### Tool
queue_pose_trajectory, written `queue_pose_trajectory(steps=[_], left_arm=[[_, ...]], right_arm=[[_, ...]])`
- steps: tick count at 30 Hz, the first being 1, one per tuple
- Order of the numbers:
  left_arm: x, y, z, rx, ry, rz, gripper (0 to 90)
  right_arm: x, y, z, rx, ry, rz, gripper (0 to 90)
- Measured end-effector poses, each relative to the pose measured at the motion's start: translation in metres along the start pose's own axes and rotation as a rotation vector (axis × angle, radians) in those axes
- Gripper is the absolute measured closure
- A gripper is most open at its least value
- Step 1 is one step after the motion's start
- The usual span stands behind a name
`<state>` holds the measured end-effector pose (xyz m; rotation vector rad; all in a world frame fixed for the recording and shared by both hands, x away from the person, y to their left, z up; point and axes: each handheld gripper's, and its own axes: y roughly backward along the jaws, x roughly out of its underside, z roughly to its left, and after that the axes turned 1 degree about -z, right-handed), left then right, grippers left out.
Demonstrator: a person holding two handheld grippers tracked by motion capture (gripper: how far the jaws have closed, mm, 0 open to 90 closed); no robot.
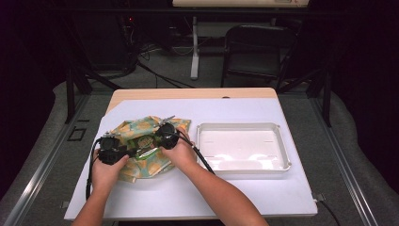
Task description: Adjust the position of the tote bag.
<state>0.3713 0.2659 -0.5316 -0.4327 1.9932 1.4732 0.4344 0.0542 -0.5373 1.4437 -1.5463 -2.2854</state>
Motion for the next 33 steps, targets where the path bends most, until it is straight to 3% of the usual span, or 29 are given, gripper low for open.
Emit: queue_pose_trajectory(steps=[13,18,23,27,30,33], left_arm=[[0.002,-0.007,0.001,0.086,0.091,0.0,44.5],[0.004,-0.011,0.005,0.159,0.185,0.009,43.9],[0.005,-0.014,0.008,0.19,0.222,0.012,43.6],[0.004,-0.017,0.006,0.209,0.241,0.019,43.6],[0.004,-0.019,0.004,0.194,0.234,0.028,43.5],[0.004,-0.022,0.005,0.194,0.256,0.04,43.5]], right_arm=[[0.001,-0.001,0.0,-0.001,-0.012,0.009,80.7],[0.001,-0.001,0.0,-0.005,-0.024,0.001,80.9],[0.003,-0.002,0.0,-0.009,-0.045,-0.02,81.1],[0.003,-0.002,-0.001,-0.015,-0.048,-0.012,81.3],[0.004,-0.002,-0.002,-0.016,-0.052,-0.012,81.4],[0.003,-0.001,-0.003,-0.02,-0.042,0.004,81.5]])
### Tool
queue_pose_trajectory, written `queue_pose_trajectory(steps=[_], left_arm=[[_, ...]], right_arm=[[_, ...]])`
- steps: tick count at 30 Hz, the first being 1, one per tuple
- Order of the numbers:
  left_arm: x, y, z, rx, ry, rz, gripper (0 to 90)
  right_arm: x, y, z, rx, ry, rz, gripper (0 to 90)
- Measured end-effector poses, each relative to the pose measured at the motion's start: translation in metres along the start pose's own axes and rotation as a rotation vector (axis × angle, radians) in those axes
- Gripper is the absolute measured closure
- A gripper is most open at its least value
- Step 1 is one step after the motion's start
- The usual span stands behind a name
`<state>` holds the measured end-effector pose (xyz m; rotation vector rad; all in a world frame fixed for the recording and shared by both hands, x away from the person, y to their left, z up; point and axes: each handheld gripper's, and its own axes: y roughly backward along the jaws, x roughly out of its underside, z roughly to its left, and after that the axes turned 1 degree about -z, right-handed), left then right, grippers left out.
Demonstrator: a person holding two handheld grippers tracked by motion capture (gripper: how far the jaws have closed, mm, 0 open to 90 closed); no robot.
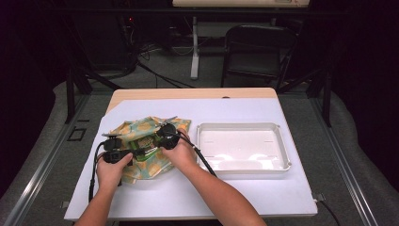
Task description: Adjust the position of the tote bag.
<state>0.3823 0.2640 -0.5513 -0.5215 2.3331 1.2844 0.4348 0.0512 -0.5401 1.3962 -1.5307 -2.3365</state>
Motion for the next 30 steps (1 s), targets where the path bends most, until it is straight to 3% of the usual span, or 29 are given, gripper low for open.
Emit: queue_pose_trajectory(steps=[1,7,13,20,22,24,30], left_arm=[[-0.0005,-0.0003,0.0013,0.004,0.002,0.004,43.4],[-0.0017,-0.0018,0.002,0.022,0.04,-0.006,40.6],[-0.002,-0.0025,0.0007,0.032,0.039,-0.001,41.5],[-0.0042,0.0003,0.0008,0.069,0.062,-0.04,44.5],[-0.0045,0.0002,0.0006,0.065,0.059,-0.031,45.0],[-0.0043,-0.001,-0.0015,0.064,0.072,-0.055,45.8],[-0.004,-0.0014,-0.0049,0.083,0.059,-0.062,47.5]], right_arm=[[0.0012,-0.0017,0.0011,-0.001,-0.019,-0.026,81.5],[0.0015,-0.0012,0.0005,-0.005,-0.019,-0.02,81.6],[0.0026,-0.002,0.0005,0.002,-0.024,-0.031,81.7],[0.003,-0.0026,-0.0008,0.001,-0.04,-0.037,81.4],[0.0029,-0.0021,-0.0013,0.002,-0.036,-0.03,81.4],[0.0032,-0.0023,-0.001,-0.001,-0.04,-0.035,81.3],[0.0046,-0.0022,-0.0024,0.008,-0.041,-0.04,81.2]])
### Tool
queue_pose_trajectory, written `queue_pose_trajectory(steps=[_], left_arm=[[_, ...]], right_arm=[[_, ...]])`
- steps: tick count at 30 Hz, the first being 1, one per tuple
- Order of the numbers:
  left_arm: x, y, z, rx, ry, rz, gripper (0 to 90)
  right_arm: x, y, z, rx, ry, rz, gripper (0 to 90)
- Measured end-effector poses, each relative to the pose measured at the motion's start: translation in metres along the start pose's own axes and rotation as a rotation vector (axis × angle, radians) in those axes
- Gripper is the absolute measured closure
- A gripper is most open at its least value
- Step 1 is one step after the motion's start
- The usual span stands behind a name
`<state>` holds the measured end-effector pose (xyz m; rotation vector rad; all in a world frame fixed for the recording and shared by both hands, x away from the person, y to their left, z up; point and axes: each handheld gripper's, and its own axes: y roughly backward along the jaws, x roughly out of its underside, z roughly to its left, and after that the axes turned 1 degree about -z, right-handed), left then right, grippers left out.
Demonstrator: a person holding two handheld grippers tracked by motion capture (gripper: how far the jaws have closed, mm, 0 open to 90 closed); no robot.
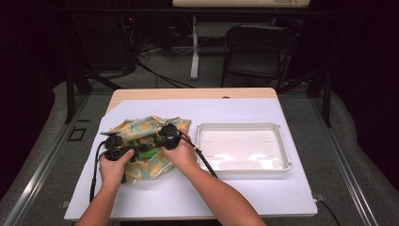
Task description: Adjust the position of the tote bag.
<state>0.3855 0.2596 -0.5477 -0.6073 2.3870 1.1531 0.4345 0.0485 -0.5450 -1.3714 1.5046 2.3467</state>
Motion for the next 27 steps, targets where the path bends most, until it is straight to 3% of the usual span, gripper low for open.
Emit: queue_pose_trajectory(steps=[16,19,21,27], left_arm=[[-0.004,0.0,-0.002,-0.002,0.069,-0.063,60.4],[-0.004,0.0,0.0,0.004,0.084,-0.063,62.6],[-0.005,0.001,0.001,0.006,0.087,-0.06,63.8],[-0.005,0.002,0.003,0.013,0.101,-0.061,65.2]], right_arm=[[0.001,0.0,0.002,0.017,0.006,-0.012,80.9],[0.0,0.002,0.004,0.013,0.019,-0.016,76.1],[-0.001,0.008,0.005,0.02,0.044,-0.004,74.8],[0.0,0.036,0.014,0.005,0.098,-0.048,73.8]])
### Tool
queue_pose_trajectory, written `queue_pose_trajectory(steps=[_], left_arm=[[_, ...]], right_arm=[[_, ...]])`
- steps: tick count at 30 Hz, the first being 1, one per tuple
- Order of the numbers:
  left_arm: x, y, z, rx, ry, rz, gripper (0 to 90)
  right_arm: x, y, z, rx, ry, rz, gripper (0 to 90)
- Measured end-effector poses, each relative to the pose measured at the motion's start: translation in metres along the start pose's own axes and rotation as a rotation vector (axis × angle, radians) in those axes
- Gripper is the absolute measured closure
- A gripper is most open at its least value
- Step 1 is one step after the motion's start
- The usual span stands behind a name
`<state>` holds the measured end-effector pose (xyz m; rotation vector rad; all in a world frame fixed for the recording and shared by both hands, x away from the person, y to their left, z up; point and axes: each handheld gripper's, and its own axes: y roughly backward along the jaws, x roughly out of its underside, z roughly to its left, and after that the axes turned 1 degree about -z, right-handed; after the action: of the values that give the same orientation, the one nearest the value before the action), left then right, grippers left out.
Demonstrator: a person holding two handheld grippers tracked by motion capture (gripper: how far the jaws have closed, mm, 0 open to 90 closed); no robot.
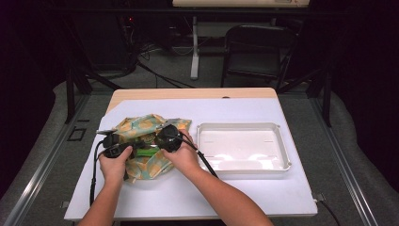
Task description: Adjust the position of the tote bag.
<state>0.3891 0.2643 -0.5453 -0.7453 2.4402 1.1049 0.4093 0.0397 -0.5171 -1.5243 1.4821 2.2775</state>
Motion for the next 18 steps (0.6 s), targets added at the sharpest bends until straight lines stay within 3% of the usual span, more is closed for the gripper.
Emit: queue_pose_trajectory(steps=[3,7,15,18], left_arm=[[0.0,0.001,0.0,0.008,0.004,-0.008,66.6],[-0.002,0.004,0.0,0.024,0.022,-0.024,69.5],[-0.003,0.004,0.002,0.039,0.046,-0.043,71.5],[-0.004,0.004,0.002,0.044,0.057,-0.035,71.6]], right_arm=[[0.003,0.018,0.003,0.005,0.031,-0.028,73.4],[0.008,0.035,0.001,-0.015,0.029,-0.045,72.5],[0.022,0.043,0.008,-0.079,0.009,-0.058,69.4],[0.022,0.046,0.015,-0.114,0.011,-0.091,66.7]])
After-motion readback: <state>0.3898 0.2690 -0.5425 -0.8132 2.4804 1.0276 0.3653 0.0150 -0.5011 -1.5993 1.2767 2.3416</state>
